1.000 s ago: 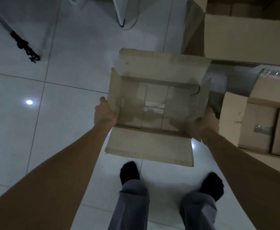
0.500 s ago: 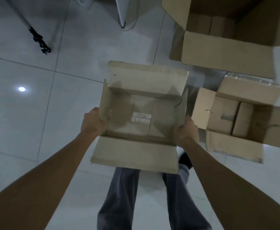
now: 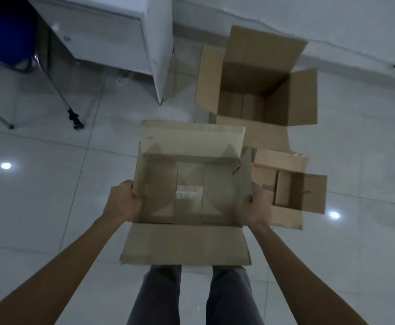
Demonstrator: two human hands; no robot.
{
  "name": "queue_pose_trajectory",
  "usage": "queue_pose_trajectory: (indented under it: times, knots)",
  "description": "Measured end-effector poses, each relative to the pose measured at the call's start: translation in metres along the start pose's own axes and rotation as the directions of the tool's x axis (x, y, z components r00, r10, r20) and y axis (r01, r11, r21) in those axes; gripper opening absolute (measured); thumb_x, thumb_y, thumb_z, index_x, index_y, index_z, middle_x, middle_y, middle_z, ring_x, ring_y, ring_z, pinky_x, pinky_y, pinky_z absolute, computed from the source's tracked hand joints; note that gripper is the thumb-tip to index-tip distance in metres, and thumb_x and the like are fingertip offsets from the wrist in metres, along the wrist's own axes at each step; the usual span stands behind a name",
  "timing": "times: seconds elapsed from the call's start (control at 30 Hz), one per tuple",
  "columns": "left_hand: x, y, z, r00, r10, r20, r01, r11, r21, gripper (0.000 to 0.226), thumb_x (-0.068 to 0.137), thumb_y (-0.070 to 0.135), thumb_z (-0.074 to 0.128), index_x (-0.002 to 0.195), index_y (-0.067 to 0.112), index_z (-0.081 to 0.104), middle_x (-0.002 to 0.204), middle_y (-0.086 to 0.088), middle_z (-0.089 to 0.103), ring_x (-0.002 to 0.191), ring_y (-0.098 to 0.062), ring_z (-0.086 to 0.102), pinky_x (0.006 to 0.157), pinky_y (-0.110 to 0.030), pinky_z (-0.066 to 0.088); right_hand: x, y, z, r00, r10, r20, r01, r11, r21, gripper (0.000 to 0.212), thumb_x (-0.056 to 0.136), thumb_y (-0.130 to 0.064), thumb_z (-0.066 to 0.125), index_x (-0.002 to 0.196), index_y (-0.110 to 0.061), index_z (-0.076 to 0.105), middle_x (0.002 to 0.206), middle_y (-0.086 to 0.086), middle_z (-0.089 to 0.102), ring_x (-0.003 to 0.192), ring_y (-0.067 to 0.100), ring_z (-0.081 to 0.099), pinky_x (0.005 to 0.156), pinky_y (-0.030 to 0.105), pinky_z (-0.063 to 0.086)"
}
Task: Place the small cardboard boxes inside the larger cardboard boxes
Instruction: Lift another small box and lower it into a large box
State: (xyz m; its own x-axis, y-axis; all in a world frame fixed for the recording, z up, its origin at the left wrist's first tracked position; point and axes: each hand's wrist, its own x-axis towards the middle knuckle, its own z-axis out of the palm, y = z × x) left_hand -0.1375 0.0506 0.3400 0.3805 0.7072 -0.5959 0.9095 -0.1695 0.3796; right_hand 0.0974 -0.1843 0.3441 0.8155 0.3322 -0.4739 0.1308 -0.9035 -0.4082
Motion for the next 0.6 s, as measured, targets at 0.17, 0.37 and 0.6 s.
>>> queue_pose_trajectory:
  times: [0.17,0.37,0.6]
  knots:
    - [0.025,0.068,-0.048,0.993,0.117,0.004,-0.117,0.993,-0.006,0.008,0.074,-0.004,0.048,0.070,0.002,0.053,0.061,-0.011,0.055,0.055,-0.025,0.053,0.042,-0.023,0.035,0.028,-0.021,-0.054,0.995,-0.010,-0.095,0.016,0.998,0.062,0.034,0.091,-0.008,0.042,0.121,-0.018,0.054,0.081,0.000,0.059,0.075,0.026,0.060,0.058,0.031,0.044]
    - [0.076,0.172,-0.056,0.981,0.190,-0.031,-0.192,0.981,-0.039,0.013,0.078,-0.004,0.049,0.083,-0.006,0.061,0.073,-0.019,0.063,0.066,-0.029,0.058,0.058,-0.033,0.047,0.097,-0.042,-0.102,0.985,-0.030,-0.169,0.037,0.998,0.043,0.025,0.092,-0.013,0.043,0.114,-0.022,0.052,0.083,-0.003,0.061,0.072,0.020,0.059,0.056,0.028,0.043]
    - [0.157,0.285,-0.036,0.966,0.254,0.039,-0.254,0.967,0.013,0.011,0.084,0.000,0.055,0.077,0.008,0.058,0.066,-0.003,0.057,0.068,-0.026,0.057,0.050,-0.023,0.036,0.211,-0.046,-0.149,0.975,-0.026,-0.221,0.031,0.999,0.017,0.023,0.090,-0.013,0.048,0.109,-0.026,0.049,0.081,-0.007,0.054,0.069,0.017,0.051,0.057,0.028,0.039]
